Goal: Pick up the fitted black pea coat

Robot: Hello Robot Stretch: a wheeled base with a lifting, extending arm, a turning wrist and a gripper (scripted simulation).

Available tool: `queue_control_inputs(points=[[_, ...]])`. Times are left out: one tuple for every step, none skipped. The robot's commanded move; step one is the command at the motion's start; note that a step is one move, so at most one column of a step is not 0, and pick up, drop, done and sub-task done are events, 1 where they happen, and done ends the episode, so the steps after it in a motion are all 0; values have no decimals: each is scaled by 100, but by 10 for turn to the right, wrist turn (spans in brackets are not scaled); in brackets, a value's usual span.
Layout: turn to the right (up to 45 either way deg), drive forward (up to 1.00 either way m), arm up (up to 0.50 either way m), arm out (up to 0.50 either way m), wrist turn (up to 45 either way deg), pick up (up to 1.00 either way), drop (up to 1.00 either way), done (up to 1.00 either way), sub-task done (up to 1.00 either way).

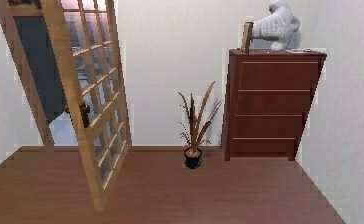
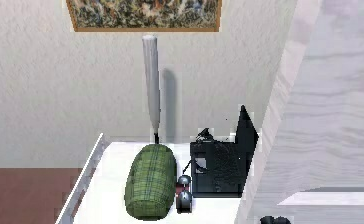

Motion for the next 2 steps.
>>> queue_control_inputs(points=[[0, 0, 50, 0, 0, 0, 0, 0, 0], [0, 0, 8, 0, 0, 0, 0, 0, 0]])
